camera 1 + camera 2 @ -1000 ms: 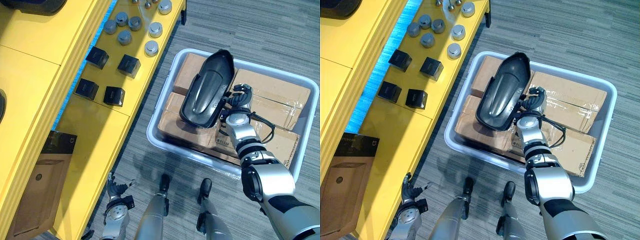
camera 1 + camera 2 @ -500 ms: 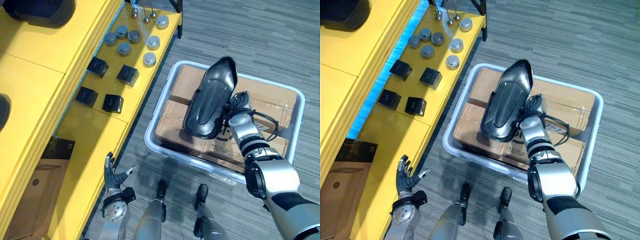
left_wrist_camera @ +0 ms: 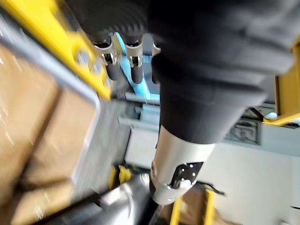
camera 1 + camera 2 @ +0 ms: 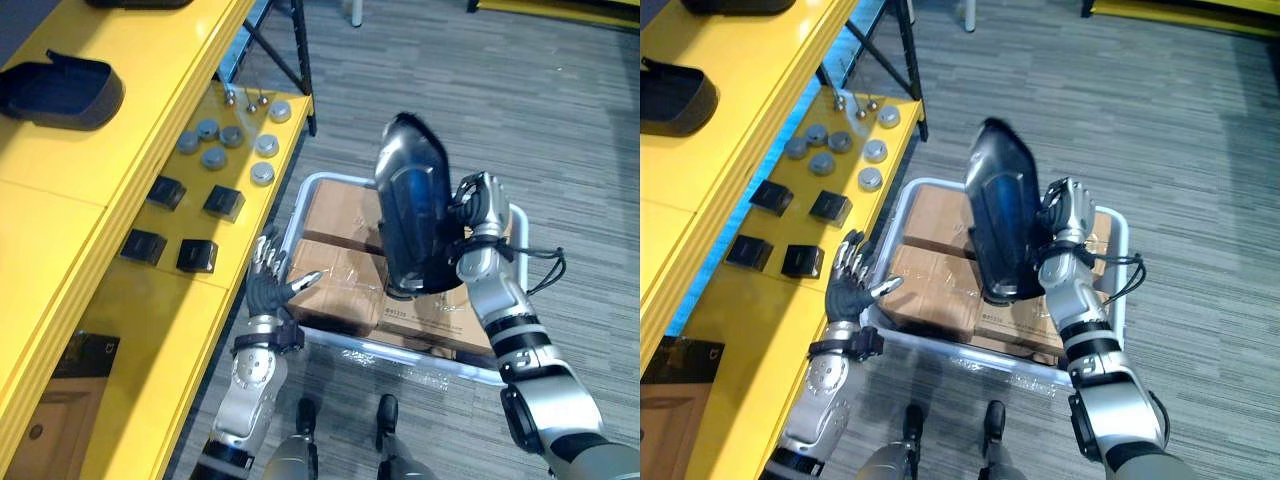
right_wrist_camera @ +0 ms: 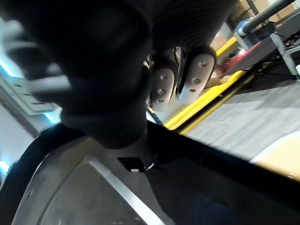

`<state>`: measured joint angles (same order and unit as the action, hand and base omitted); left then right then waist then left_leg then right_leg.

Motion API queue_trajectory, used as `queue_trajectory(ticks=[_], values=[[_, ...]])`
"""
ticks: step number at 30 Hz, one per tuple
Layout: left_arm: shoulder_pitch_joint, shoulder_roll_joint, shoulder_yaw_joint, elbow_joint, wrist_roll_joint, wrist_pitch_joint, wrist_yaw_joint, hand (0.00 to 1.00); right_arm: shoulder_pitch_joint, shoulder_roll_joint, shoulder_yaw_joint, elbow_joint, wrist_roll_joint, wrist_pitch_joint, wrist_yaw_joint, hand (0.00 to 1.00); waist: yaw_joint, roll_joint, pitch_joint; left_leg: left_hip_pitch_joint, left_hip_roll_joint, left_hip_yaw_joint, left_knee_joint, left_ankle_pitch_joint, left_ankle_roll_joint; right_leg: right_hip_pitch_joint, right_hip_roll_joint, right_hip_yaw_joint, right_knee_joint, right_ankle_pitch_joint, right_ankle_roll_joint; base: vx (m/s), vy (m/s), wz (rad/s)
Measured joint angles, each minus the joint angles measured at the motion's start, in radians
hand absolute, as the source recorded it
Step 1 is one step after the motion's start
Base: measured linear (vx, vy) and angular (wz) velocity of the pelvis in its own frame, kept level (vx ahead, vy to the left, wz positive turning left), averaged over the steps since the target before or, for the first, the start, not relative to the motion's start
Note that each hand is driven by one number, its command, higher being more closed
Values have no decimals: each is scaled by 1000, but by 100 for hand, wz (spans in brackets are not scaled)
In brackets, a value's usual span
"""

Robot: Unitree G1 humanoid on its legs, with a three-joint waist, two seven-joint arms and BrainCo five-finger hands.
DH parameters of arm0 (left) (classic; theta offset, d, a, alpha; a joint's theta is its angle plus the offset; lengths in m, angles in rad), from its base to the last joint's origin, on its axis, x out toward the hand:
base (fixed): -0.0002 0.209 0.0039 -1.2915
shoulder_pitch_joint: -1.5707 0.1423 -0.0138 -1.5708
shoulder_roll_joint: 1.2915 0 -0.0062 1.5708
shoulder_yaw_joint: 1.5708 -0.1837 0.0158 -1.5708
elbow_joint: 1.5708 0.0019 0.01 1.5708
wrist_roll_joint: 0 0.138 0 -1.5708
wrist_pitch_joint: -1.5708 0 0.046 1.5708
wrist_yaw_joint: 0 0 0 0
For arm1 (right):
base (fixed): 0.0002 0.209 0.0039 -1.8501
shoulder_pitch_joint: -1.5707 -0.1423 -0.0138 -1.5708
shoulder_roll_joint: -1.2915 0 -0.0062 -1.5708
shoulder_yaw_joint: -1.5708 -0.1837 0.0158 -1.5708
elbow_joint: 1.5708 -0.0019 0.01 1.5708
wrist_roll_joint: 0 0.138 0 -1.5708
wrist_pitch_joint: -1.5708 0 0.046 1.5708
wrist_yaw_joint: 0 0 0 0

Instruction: Walk over and take plastic housings, then place them on the shelf

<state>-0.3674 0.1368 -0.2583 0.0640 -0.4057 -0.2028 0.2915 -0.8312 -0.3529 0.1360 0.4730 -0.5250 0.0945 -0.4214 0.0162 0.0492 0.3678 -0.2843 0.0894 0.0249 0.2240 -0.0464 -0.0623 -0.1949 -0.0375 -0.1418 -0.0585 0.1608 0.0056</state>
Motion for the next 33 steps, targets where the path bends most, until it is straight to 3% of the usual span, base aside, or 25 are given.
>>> queue_trajectory(ticks=[3, 6, 11, 17, 23, 24, 28, 30, 33], values=[[-54, -3, -71, 69, -134, 1, -28, 0, 102, 51, 45, -164, -15, -32, -1, 100, -14, -4, -58, 40, 1, 1, -53, 20, -8, 17, 3, 0, -9, 0, 0, 36, -4, 0], [-60, -10, -82, 89, -186, 0, -33, 0, 163, 89, 63, -232, -35, -39, -10, 100, -16, -6, -90, 70, 1, 3, -82, 28, -9, 40, 4, 0, -23, 0, 0, 10, -1, 1], [-59, 4, -84, 135, -197, 4, -21, 0, 270, 141, 82, -325, -35, -39, -16, 100, -13, -17, -142, 117, -1, 11, -129, 46, -11, 62, 3, 7, -24, -1, -1, -12, 7, -2], [-51, -12, -131, 243, -140, 72, 31, 0, 324, 201, 186, -441, -35, -80, -14, 100, -29, -36, -193, 159, -5, 20, -173, 62, -5, 78, 0, 18, -25, -1, -1, -29, 31, -4], [-52, -36, -131, 283, -231, 73, 53, 0, 365, 211, 209, -441, -34, -80, -16, 100, -29, -51, -214, 193, -9, 18, -228, 94, -8, 89, -1, 15, -25, -1, -1, -13, 21, 1], [-53, -39, -131, 284, -242, 73, 60, 100, 366, 211, 212, -441, -34, -79, -16, 100, -29, -52, -215, 196, -9, 18, -234, 97, -8, 89, -1, 15, -25, -1, -1, -12, 42, -1], [-61, -65, -124, 310, -363, 61, 78, 100, 377, 211, 235, -441, -34, -78, -25, 100, -29, -55, -238, 208, -9, 22, -255, 106, -9, 89, -1, 16, -26, -1, -1, 7, 35, -2], [-61, -86, -116, 311, -434, 28, 92, 100, 381, 214, 241, -441, -34, -78, -31, 100, -29, -60, -244, 213, -9, 27, -256, 106, -9, 92, -1, 20, -26, -1, -1, 7, 42, -6], [-60, -114, -95, 311, -456, -1, 95, 100, 396, 219, 241, -441, -34, -78, -36, 100, -29, -68, -257, 221, -9, 30, -261, 106, -9, 95, -1, 22, -26, -1, -1, 4, 44, -4]])
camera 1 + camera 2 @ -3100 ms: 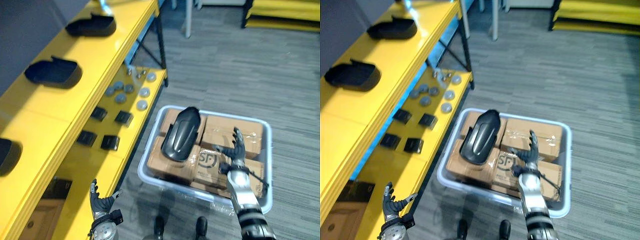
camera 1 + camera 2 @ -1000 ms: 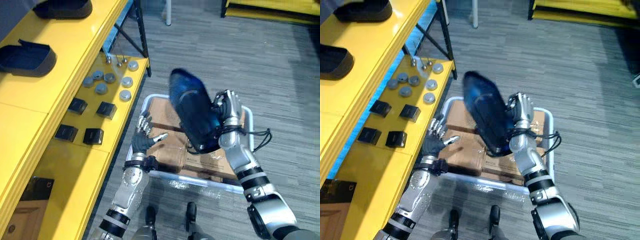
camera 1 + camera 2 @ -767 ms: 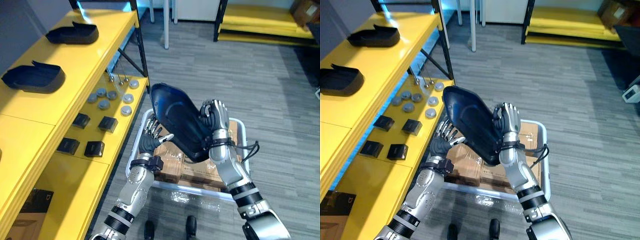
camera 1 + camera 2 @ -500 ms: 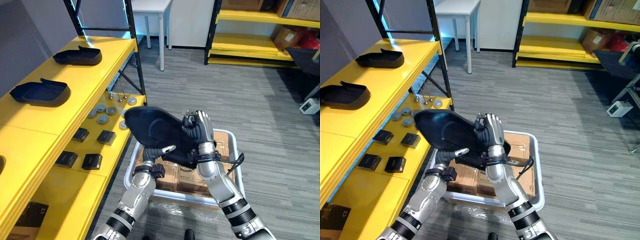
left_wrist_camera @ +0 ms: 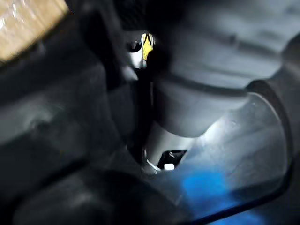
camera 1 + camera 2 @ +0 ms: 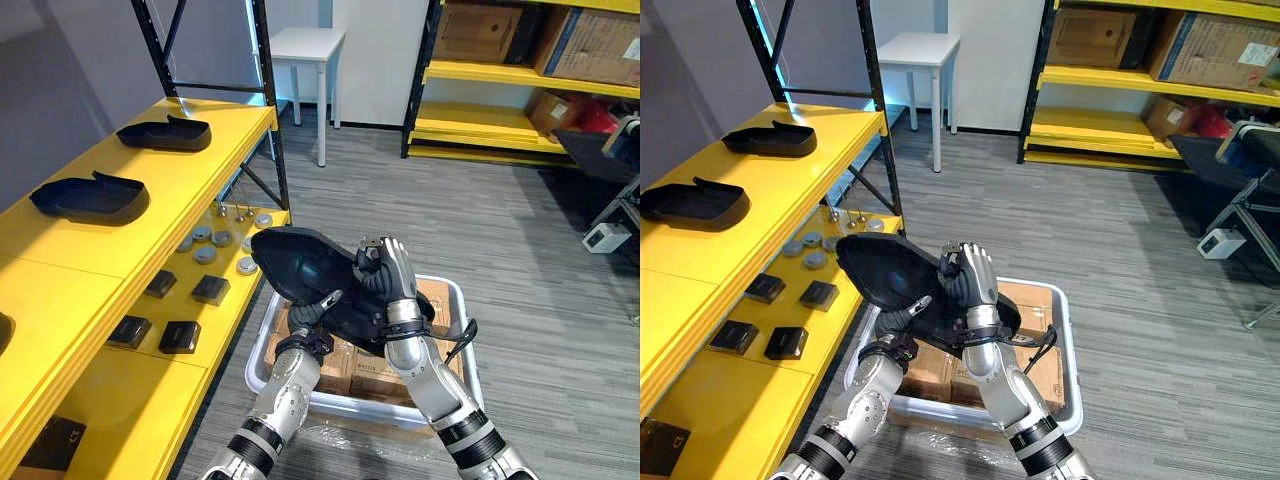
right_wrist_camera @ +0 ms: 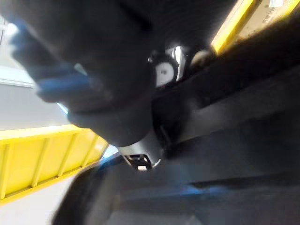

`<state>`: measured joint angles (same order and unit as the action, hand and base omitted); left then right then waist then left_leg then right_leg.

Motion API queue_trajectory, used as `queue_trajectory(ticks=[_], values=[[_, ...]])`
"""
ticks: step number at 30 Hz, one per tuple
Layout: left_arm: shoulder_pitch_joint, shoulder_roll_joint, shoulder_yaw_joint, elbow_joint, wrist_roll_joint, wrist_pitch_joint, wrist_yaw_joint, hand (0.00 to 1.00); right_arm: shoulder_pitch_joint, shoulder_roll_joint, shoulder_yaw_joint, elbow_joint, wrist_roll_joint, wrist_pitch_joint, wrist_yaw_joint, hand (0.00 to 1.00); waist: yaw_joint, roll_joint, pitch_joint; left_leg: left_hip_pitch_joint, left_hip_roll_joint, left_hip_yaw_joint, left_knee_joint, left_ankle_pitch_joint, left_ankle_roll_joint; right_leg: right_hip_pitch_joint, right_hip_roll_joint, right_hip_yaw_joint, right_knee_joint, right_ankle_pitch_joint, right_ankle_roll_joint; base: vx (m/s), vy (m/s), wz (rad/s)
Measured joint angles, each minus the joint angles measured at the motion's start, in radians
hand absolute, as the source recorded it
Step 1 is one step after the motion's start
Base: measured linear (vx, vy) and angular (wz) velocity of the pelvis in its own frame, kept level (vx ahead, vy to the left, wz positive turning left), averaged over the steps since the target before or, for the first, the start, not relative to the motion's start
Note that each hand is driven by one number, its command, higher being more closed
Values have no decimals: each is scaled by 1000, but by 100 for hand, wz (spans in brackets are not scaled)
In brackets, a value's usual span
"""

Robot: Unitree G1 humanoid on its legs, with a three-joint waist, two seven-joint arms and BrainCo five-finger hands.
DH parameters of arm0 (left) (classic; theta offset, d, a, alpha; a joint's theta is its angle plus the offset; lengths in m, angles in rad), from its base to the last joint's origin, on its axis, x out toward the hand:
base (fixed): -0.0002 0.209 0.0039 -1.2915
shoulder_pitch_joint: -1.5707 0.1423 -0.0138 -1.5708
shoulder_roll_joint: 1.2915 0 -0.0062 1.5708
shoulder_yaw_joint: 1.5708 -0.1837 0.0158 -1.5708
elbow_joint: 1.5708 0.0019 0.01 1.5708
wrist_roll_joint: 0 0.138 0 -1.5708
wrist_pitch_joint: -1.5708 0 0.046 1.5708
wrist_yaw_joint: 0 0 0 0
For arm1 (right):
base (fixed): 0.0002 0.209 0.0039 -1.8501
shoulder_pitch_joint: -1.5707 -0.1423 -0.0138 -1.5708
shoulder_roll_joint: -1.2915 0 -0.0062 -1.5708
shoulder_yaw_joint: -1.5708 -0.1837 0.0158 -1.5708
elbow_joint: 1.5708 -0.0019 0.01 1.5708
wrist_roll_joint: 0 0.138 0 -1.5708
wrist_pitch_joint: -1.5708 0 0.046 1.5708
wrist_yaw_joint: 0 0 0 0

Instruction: Walk over and take plastic housings, then place them on the shelf

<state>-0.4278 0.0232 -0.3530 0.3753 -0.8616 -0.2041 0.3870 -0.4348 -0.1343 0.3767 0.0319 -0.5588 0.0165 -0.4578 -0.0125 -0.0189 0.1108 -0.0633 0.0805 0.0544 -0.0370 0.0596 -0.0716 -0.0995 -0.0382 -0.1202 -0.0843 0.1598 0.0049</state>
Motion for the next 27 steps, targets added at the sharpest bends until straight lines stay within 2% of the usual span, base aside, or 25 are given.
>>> queue_trajectory(ticks=[4, 5, 6, 10, 12, 13, 16, 17, 18, 19, 21, 23, 24, 25, 26, 27], values=[[7, -26, 43, -4, 3, -26, 13, 100, 6, 13, 13, 0, 1, -11, -12, 100, -2, -1, -5, 17, 1, -1, -3, 0, 0, 16, 0, -1, -1, 0, 0, -9, 36, 1], [11, -31, 84, -12, 8, -30, 29, 100, 8, 13, 41, -1, 1, -33, -10, 0, -9, -1, -9, 16, 1, -6, -3, 0, 0, 18, 0, -6, -1, -1, 0, -29, 27, 11], [12, -39, 129, -31, 23, -38, 44, 100, 20, 16, 66, -4, 3, -55, -8, 0, -9, -1, -10, 14, 0, -16, -4, 1, 2, 20, 0, -20, 0, -3, 1, -34, 19, 20], [76, -51, 250, -193, 99, -64, 64, 100, 104, 50, 75, -5, 53, -81, 9, 0, -5, 1, -12, 12, -2, -98, -30, 22, -3, 47, -2, -99, 0, -23, 0, -24, -4, 65], [130, -39, 311, -262, 207, -70, 71, 100, 140, 55, 63, -5, 131, -106, 31, 0, 7, 7, -18, -17, -11, -166, -24, 31, -10, 66, -8, -182, 1, -42, -2, -15, -2, 104], [142, -35, 331, -269, 238, -69, 77, 100, 147, 56, 57, -5, 143, -114, 35, 0, 8, 10, -22, -33, -10, -158, -20, 27, -5, 68, -13, -211, 1, -47, -2, -9, 11, 135], [181, -31, 409, -276, 437, -38, 112, 100, 167, 56, -7, -12, 179, -126, 38, 0, 15, 36, -19, -105, 52, 114, 62, 22, 6, 91, -36, -340, 8, -67, 8, 19, 43, 124], [210, -22, 439, -285, 526, -19, 129, 100, 178, 57, -31, -15, 198, -128, 38, 0, 29, 39, -18, -112, 82, 245, 102, 7, 28, 101, -50, -367, 25, -83, 20, 50, 90, 80], [232, -19, 455, -301, 578, -4, 139, 100, 187, 58, -42, -19, 200, -130, 38, 0, 30, 39, -18, -113, 94, 302, 120, -3, 34, 105, -60, -383, 37, -93, 27, 107, 116, 77], [281, -10, 490, -351, 684, 23, 155, 100, 218, 62, -67, -46, 201, -141, 38, 0, 31, 39, -18, -111, 106, 369, 145, -7, 34, 111, -76, -407, 62, -114, 44, 146, 109, 59], [360, 6, 549, -432, 831, 52, 177, 100, 288, 70, -103, -106, 211, -154, 42, 0, 49, 36, -21, -105, 88, 377, 151, -7, 41, 117, -105, -413, 78, -128, 62, 166, 122, 36], [425, 20, 614, -527, 995, 88, 201, 100, 378, 90, -162, -148, 240, -182, 53, 0, 54, 35, -22, -86, 36, 347, 129, -14, 52, 151, -142, -454, 82, -144, 86, 200, 132, 60], [446, 22, 632, -585, 1083, 101, 207, 100, 432, 95, -205, -147, 242, -189, 61, 0, 55, 33, -23, -72, 6, 309, 126, -31, 59, 171, -177, -496, 131, -172, 114, 201, 116, 90], [454, 22, 634, -611, 1114, 101, 209, 100, 454, 93, -227, -145, 246, -189, 67, 0, 56, 33, -23, -65, -8, 288, 125, -47, 59, 175, -201, -511, 179, -191, 125, 213, 125, 110], [477, 21, 637, -661, 1165, 101, 212, 100, 496, 92, -266, -137, 262, -189, 79, 0, 54, 41, -25, -43, -25, 242, 124, -56, 65, 163, -260, -525, 335, -229, 121, 222, 175, 123], [490, 23, 636, -702, 1201, 100, 210, 100, 542, 94, -296, -137, 279, -189, 94, 0, 48, 46, -24, -12, -40, 187, 120, -61, 74, 144, -321, -514, 526, -233, 109, 220, 190, 129]])
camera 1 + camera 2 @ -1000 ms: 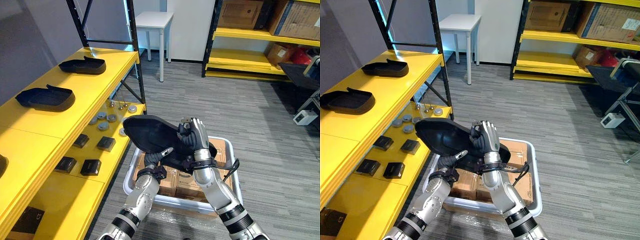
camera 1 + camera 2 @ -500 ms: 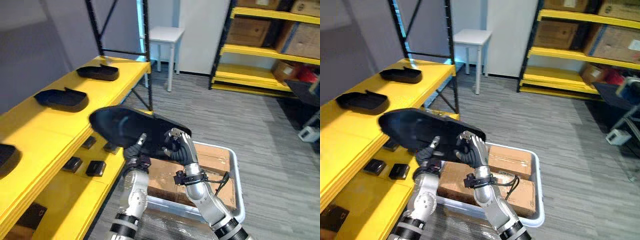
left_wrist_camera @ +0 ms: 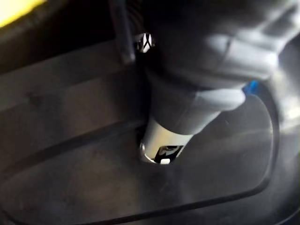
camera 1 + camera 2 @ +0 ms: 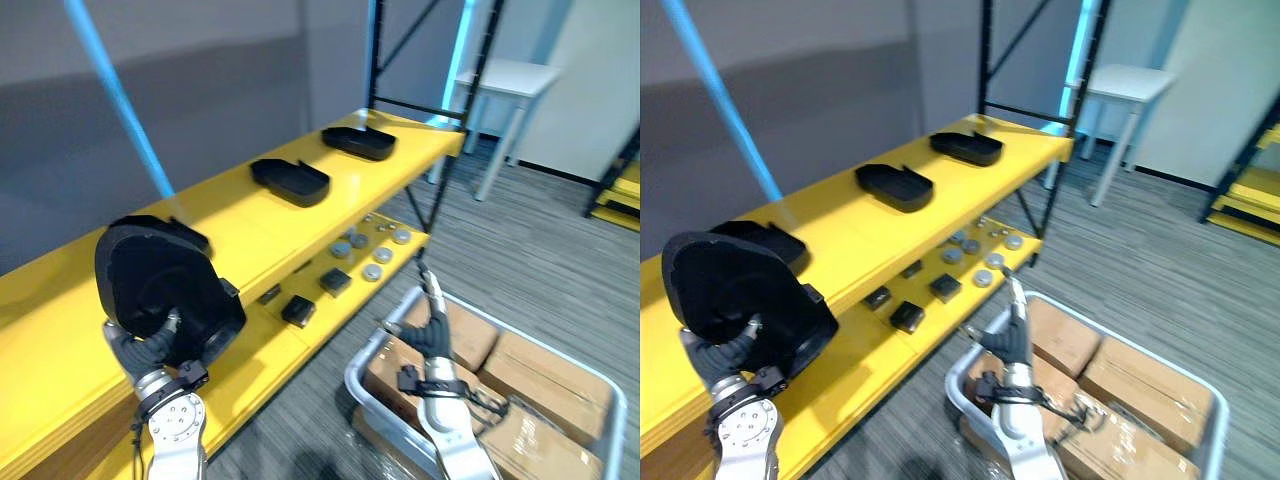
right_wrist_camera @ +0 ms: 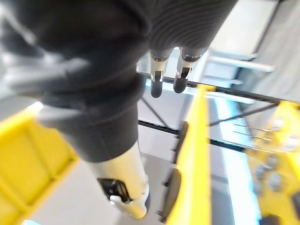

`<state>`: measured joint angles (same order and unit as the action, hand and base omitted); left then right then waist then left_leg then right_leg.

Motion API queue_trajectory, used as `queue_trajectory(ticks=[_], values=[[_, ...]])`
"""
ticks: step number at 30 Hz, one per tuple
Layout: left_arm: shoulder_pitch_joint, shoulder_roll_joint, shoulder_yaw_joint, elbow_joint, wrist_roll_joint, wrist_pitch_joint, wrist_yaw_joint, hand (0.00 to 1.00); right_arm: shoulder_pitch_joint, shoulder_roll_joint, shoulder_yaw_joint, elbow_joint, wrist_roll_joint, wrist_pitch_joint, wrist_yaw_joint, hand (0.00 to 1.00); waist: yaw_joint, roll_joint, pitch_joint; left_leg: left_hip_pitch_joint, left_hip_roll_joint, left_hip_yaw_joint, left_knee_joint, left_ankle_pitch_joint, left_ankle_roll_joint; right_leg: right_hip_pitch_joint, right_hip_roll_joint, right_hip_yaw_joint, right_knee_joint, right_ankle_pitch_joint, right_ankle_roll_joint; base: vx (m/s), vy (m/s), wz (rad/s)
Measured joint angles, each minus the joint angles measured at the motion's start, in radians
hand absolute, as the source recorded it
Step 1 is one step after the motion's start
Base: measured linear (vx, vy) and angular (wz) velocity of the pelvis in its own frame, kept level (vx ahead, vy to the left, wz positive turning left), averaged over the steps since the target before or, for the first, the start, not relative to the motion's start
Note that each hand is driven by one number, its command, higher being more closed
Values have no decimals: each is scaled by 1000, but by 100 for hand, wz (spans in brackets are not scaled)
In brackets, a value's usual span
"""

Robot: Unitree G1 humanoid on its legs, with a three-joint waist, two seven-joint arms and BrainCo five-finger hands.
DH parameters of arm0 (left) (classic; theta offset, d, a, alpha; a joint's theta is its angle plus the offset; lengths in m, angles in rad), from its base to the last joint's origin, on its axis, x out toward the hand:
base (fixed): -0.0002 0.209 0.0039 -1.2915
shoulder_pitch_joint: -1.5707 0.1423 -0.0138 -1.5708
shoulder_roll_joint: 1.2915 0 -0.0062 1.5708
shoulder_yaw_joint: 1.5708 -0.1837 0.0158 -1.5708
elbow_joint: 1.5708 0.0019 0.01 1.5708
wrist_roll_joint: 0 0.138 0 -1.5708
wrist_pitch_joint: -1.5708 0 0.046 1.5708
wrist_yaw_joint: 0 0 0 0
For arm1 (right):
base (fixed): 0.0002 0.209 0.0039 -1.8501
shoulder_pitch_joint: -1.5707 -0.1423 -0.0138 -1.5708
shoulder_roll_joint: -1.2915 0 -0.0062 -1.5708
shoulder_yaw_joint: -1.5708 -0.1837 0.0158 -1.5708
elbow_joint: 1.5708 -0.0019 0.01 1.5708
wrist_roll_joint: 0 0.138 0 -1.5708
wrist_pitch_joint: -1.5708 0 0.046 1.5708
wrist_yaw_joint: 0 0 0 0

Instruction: Walk over and take plastic housings, then place them on the shelf

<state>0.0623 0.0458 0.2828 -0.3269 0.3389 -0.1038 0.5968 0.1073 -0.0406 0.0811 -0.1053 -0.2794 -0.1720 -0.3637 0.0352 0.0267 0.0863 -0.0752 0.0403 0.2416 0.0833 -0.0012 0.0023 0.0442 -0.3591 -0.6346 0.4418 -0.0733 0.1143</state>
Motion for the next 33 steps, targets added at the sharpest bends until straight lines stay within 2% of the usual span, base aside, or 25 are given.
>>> queue_trajectory(ticks=[1, 2, 3, 5, 6, 7, 8, 9, 10, 11, 14, 16, 17, 19, 20, 21, 23, 25, 26, 27, 28, 29, 30, 31, 33], values=[[4, 5, 1, -22, 5, -1, -1, 100, 19, 4, -9, 1, 0, 0, 3, 0, 0, -6, 0, 17, -13, -26, -1, 0, 4, -15, -29, 21, 95, 13, -20, 256, 240, 146], [24, 23, 12, -81, 8, -6, -2, 100, 43, 14, -23, 5, 2, 0, 21, 0, -5, -19, 1, 46, -28, -89, -3, -9, 22, -83, -58, 143, 285, 44, -73, 207, 145, 117], [30, 31, 19, -96, -2, -16, -6, 100, 46, 22, -26, 6, 4, 0, 27, 0, -8, -24, -1, 46, -29, -122, 2, -17, 33, -114, -36, 206, 344, 14, -72, 227, 70, 138], [33, 39, 38, -111, -68, -51, -20, 100, 48, 43, -41, 8, 8, 0, 44, 0, -19, -24, 0, 46, -26, -230, 2, -17, 33, -192, 89, 351, 415, -98, -53, 166, -91, 153], [41, 38, 48, -112, -134, -67, -30, 100, 48, 42, -44, 9, 23, 0, 51, 0, -19, -25, 2, 54, -28, -274, 2, -13, 29, -213, 144, 393, 356, -137, -58, 134, -104, 137], [48, 38, 52, -113, -167, -76, -34, 100, 49, 42, -46, 9, 30, 0, 53, 0, -19, -24, 2, 57, -29, -295, 3, -12, 27, -218, 170, 411, 306, -153, -61, 133, -130, 119], [56, 40, 55, -116, -232, -94, -45, 100, 54, 44, -62, 9, 40, 0, 57, 0, -20, -25, 1, 53, -32, -339, 7, -10, 25, -218, 221, 472, 160, -161, -70, 103, -131, 97], [56, 41, 53, -116, -274, -107, -58, 100, 58, 44, -78, 9, 41, 0, 60, 0, -23, -27, 1, 43, -37, -369, 13, -10, 24, -218, 244, 515, 79, -160, -70, 115, -203, 144], [49, 44, 45, -118, -346, -128, -80, 100, 66, 44, -122, 8, 44, 0, 64, 0, -33, -43, 1, 20, -63, -425, 28, -14, 14, -214, 272, 628, -72, -140, -71, 95, -238, 144], [52, 41, 45, -123, -418, -151, -115, 100, 63, 41, -165, 12, 56, 3, 65, 0, -32, -61, 22, 23, -93, -463, 41, -28, -14, -203, 265, 672, -112, -61, -63, 89, -240, 124], [95, 30, 56, -166, -533, -169, -175, 100, 78, 17, -221, 13, 83, 17, 63, 0, -8, -15, 24, 11, -35, -468, 43, -42, -34, -152, 311, 629, -207, -27, -94, 96, -174, 35], [96, 28, 38, -199, -585, -193, -218, 100, 84, 16, -236, -3, 86, 17, 64, 0, -9, -12, 24, -12, -16, -464, 52, -48, -44, -136, 327, 598, -253, -10, -108, 107, -127, 28], [95, 27, 30, -199, -602, -195, -237, 100, 83, 16, -243, -7, 87, 17, 63, 0, -15, -10, 29, -19, -11, -444, 64, -50, -46, -127, 324, 586, -261, -9, -109, 96, -72, 59], [93, 15, 0, -194, -639, -195, -272, 100, 88, 18, -269, -8, 92, 18, 64, 0, -31, -3, 38, -50, 19, -253, 128, -78, -44, -97, 309, 538, -272, -9, -110, 50, 26, 62], [94, 1, -14, -181, -660, -198, -289, 100, 90, 17, -278, -8, 96, 20, 64, 0, -28, 2, 50, -67, 71, -102, 208, -106, -21, -71, 298, 517, -279, -9, -110, 41, 82, 51], [94, -3, -23, -160, -677, -198, -295, 100, 95, 17, -279, -8, 99, 20, 64, 0, -31, 1, 51, -85, 95, -67, 255, -110, -15, -59, 281, 499, -281, -9, -109, 47, 100, 51], [98, -6, -43, -110, -694, -196, -302, 100, 111, 19, -291, -30, 114, 22, 63, 0, -49, -4, 54, -123, 129, -57, 329, -116, -25, -41, 229, 455, -283, -18, -95, 35, 170, 72], [102, -6, -57, -70, -703, -184, -306, 100, 136, 27, -318, -69, 115, 22, 59, 0, -72, -3, 55, -150, 175, -59, 337, -117, -29, -25, 171, 418, -282, -26, -55, 42, 351, 77], [105, -6, -66, -63, -710, -173, -314, 100, 150, 27, -338, -74, 116, 22, 50, 0, -80, 7, 50, -148, 211, -78, 303, -113, -32, -15, 147, 402, -282, -32, -22, 80, 498, 54], [111, -5, -77, -63, -710, -168, -324, 100, 168, 17, -356, -76, 117, 22, 42, 0, -81, 41, 32, -134, 253, -112, 233, -99, -12, -12, 143, 397, -277, -42, 23, 84, 483, 45], [113, 0, -77, -59, -711, -166, -330, 100, 171, 8, -359, -71, 118, 22, 39, 0, -84, 56, 26, -126, 260, -111, 213, -57, -127, -10, 138, 396, -275, -48, 50, 102, 516, 36], [112, 38, -74, -31, -715, -156, -336, 100, 174, 42, -353, -55, 121, 32, 36, 0, -93, 25, 26, -127, 211, -105, 216, -67, -154, -10, 99, 423, -288, -54, 55, 109, 431, 29], [113, 84, -69, -22, -730, -141, -337, 100, 172, 78, -338, -56, 122, 31, 37, 0, -93, -5, 29, -147, 176, -107, 256, -88, -141, -5, 94, 452, -309, -50, 55, 99, 355, 29], [113, 102, -71, -20, -731, -136, -343, 100, 168, 88, -337, -56, 122, 31, 38, 0, -93, -10, 32, -166, 166, -113, 295, -106, -134, 3, 87, 461, -319, -44, 49, 103, 283, 24], [113, 140, -79, -20, -732, -123, -372, 100, 157, 95, -334, -56, 123, 31, 44, 0, -87, -14, 32, -214, 138, -129, 438, -197, -109, 31, 59, 462, -329, -17, 80, 105, 329, 16]])
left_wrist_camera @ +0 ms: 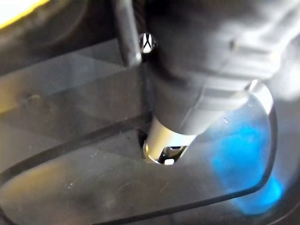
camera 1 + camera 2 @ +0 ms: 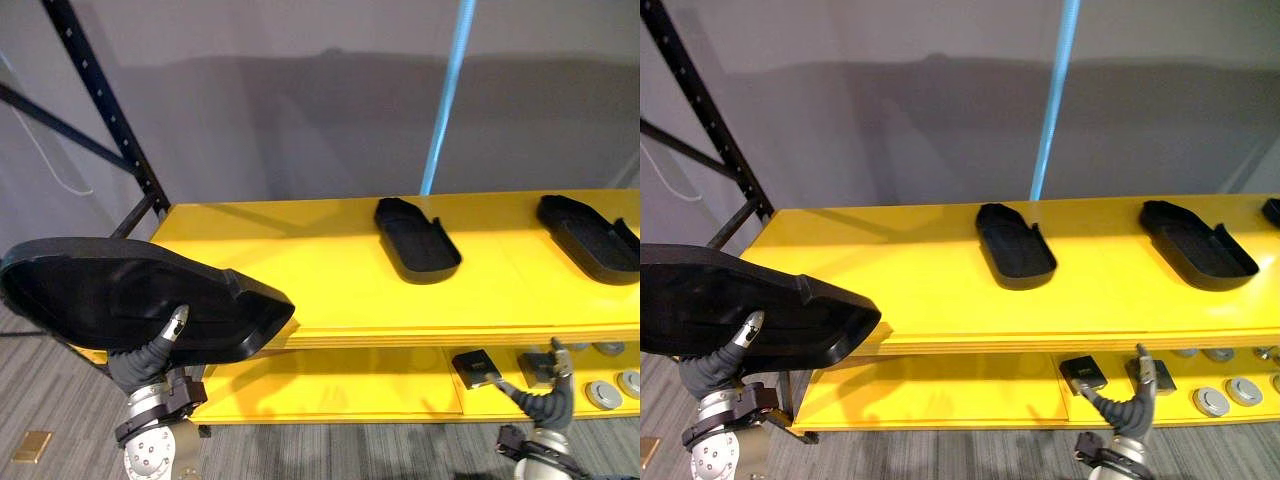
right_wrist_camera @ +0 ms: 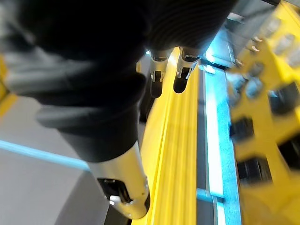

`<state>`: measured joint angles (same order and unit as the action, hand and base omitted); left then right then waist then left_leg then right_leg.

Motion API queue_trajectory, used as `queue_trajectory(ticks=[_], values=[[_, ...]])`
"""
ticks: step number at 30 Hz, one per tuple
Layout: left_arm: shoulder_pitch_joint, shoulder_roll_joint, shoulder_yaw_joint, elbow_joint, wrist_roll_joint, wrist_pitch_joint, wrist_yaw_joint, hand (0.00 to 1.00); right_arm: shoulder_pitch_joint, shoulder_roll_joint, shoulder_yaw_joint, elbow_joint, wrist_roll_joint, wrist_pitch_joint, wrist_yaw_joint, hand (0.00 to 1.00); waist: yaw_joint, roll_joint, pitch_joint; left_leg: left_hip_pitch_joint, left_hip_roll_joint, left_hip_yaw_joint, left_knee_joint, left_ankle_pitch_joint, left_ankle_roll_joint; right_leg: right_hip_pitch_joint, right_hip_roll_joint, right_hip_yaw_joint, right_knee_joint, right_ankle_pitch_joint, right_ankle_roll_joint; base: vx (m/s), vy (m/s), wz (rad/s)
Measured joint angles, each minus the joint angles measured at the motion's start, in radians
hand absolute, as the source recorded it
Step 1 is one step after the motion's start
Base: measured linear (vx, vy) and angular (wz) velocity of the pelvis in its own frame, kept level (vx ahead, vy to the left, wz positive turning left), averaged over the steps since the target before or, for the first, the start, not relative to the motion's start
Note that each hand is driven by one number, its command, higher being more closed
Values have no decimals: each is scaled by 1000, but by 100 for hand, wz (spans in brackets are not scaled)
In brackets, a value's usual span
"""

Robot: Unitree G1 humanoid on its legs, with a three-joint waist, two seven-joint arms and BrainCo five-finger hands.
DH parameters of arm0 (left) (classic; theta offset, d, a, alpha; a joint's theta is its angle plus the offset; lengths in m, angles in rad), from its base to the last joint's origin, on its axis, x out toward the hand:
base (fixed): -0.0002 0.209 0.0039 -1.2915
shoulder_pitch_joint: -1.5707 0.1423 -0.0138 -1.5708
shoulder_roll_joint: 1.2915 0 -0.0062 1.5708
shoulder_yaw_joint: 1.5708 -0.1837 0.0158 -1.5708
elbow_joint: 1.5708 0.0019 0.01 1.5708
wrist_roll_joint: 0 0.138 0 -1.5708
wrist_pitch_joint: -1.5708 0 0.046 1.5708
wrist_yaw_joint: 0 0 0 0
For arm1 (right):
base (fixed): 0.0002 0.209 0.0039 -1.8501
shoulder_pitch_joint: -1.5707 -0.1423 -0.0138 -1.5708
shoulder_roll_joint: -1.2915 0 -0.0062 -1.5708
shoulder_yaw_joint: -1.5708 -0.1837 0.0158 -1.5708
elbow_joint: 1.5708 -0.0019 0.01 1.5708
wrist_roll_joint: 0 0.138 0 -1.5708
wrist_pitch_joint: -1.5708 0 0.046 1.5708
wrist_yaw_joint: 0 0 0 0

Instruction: Walk over and take plastic housings, then place them on the shelf

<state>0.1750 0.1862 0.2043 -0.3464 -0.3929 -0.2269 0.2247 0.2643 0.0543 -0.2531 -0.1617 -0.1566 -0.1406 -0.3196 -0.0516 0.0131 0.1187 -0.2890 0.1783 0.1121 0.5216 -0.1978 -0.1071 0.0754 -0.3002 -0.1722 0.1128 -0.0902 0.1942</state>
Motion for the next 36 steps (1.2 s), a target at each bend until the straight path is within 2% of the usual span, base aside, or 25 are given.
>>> queue_trajectory(ticks=[3, 4, 6, 7, 8, 9, 10, 11, 12, 15, 17, 19, 21, 23, 24, 26, 27, 29, 32, 36], values=[[-4, 19, -36, 1, -17, 1, -28, 100, -14, 1, 0, -3, -1, 1, 8, 0, 10, -12, -1, -4, -37, 24, 31, -42, 17, -9, -48, 12, 15, 16, 25, 88, 309, -14], [-6, 27, -58, 2, -22, 2, -37, 100, -34, 1, 9, -1, -8, 11, 10, 0, 22, -10, 0, 5, -41, 66, 9, -51, 23, -82, -65, 47, 88, 32, 2, 31, 217, -70], [-9, 37, -83, 7, -31, 5, -41, 100, -48, 1, 42, 7, -10, 15, 11, 0, 34, -11, 1, 41, -39, 124, -56, -27, 44, -170, -69, 49, 162, 75, -60, 31, 155, -90], [-24, 44, -103, 24, -40, 6, -50, 100, -53, 0, 69, 24, -10, 16, 17, 0, 23, 1, 8, 78, -37, 146, -110, 0, 63, -199, -43, 61, 204, 47, -44, 42, 57, -48], [-56, 54, -124, 45, -46, 9, -61, 100, -44, 0, 79, 26, -9, 19, 26, 0, 0, 4, 10, 98, -32, 141, -143, 20, 69, -198, 26, 120, 212, -3, -20, 64, 23, -19], [-90, 61, -142, 62, -56, 9, -72, 100, -34, 0, 82, 25, -10, 18, 37, 0, -13, 2, 11, 113, -32, 140, -169, 34, 69, -200, 93, 165, 210, -48, -26, 55, -61, 4], [-131, 65, -156, 73, -67, 9, -81, 100, -23, -1, 79, 23, -13, 18, 49, 0, -21, 2, 11, 121, -35, 142, -179, 45, 68, -209, 142, 163, 191, -64, -55, 66, -70, -23], [-166, 66, -160, 79, -79, 9, -87, 100, -14, -1, 78, 22, -16, 18, 56, 0, -21, -1, 10, 124, -39, 141, -193, 51, 66, -206, 146, 158, 154, -61, -68, 54, -45, -32], [-186, 66, -161, 85, -85, 9, -89, 100, -12, -2, 79, 22, -16, 18, 59, 0, -24, 9, 16, 126, -40, 141, -205, 57, 61, -195, 154, 157, 131, -44, -72, 58, -36, -27], [-256, 91, -170, 86, -99, 10, -101, 100, 48, -7, 99, 23, -16, 18, 71, 0, -35, 26, 26, 156, -31, 144, -317, 112, 38, -156, 182, 161, -8, 36, -96, 36, -50, -19], [-262, 123, -168, 89, -117, 10, -99, 100, 71, -10, 111, 23, -15, 18, 87, 0, -45, 27, 28, 177, -28, 154, -354, 126, 31, -150, 191, 169, -29, 46, -104, 38, -50, -24], [-277, 169, -160, 113, -132, 10, -99, 100, 82, -30, 117, 23, -15, 18, 98, 0, -40, 33, 33, 191, -28, 156, -369, 128, 31, -157, 197, 194, -34, 52, -107, 25, -18, -37], [-356, 283, -149, 215, -142, 11, -97, 100, 79, -63, 125, 23, -15, 17, 113, 0, -39, 48, 42, 173, -37, 117, -378, 128, 31, -178, 198, 213, -54, 72, -103, -22, 8, -26], [-494, 432, -166, 372, -163, 22, -100, 100, 83, -80, 140, 25, -14, 18, 116, 0, -37, 50, 64, 159, -45, 114, -382, 135, 33, -196, 192, 218, -69, 86, -96, -76, 36, -7], [-534, 480, -182, 423, -177, 29, -98, 100, 87, -86, 147, 26, -14, 18, 116, 0, -37, 51, 65, 153, -48, 113, -386, 138, 33, -201, 190, 220, -75, 91, -94, -69, 33, -2], [-656, 662, -282, 569, -220, 52, -107, 100, 93, -101, 193, 28, -14, 18, 117, 0, -39, 50, 69, 140, -65, 111, -406, 153, 41, -220, 177, 230, -91, 103, -82, -32, 46, -8], [-684, 711, -314, 598, -234, 54, -114, 100, 92, -102, 200, 29, -14, 18, 117, 0, -39, 51, 72, 139, -70, 108, -412, 156, 43, -223, 173, 235, -94, 106, -80, 4, 52, -15], [-773, 858, -418, 674, -281, 70, -174, 100, 87, -102, 259, 43, -14, 18, 120, 0, -44, 50, 78, 138, -78, 106, -414, 157, 44, -224, 165, 245, -96, 108, -77, 35, 45, -12], [-820, 940, -481, 722, -331, 83, -227, 100, 84, -102, 336, 82, -10, 18, 135, 0, -46, 52, 81, 138, -76, 102, -415, 158, 45, -221, 166, 248, -107, 111, -78, 31, 12, -6], [-831, 1000, -513, 759, -408, 101, -292, 100, 71, -111, 416, 104, -10, 18, 160, 0, -54, 51, 83, 138, -72, 83, -428, 177, 42, -224, 171, 248, -108, 114, -81, 9, -34, -1]])
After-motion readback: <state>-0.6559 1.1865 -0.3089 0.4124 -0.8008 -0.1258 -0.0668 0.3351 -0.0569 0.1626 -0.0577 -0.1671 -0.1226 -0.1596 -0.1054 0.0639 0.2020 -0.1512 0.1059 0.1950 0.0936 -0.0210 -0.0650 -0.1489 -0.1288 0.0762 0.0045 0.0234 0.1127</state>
